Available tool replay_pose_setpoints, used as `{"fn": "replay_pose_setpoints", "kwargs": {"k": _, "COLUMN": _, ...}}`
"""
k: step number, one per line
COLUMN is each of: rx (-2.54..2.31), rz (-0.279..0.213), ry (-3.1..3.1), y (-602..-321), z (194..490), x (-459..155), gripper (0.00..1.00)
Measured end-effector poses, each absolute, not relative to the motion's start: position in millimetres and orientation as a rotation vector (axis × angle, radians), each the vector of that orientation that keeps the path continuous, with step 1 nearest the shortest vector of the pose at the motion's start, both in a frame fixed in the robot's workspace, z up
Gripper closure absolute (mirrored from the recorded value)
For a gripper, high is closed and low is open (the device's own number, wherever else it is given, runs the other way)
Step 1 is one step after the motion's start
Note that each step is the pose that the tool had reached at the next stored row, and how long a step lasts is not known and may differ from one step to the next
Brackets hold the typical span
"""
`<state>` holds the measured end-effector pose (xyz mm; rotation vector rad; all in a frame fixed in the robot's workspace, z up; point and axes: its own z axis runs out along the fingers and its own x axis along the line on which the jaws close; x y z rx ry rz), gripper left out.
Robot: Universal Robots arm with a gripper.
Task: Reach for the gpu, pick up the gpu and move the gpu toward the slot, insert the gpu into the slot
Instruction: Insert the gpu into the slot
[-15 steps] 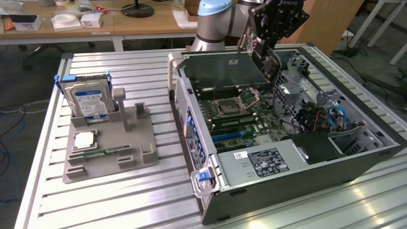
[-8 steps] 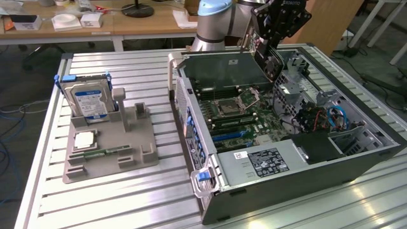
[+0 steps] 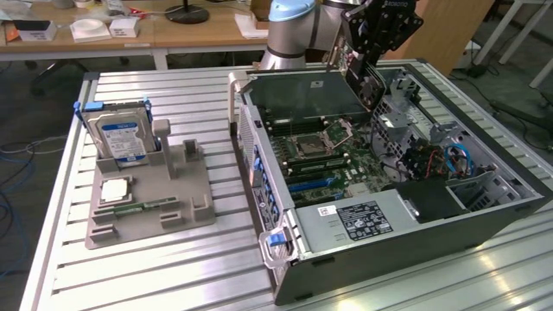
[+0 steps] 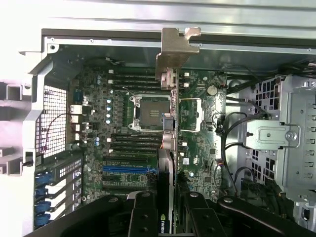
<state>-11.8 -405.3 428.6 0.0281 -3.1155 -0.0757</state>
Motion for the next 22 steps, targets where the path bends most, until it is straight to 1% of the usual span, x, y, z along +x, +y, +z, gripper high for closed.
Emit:
{"fn": "replay_pose_setpoints", "kwargs": {"k": 7, "rx": 0.042, "rz": -0.075, "ry": -3.115, "y": -405.3, "z": 428.6, "x": -11.8, "gripper": 0.74}}
{"fn": "replay_pose_setpoints", "kwargs": {"k": 22, "rx": 0.444, "rz": -0.07, "ry": -3.078, "y": -405.3, "z": 428.2, "x": -11.8, "gripper": 0.74}}
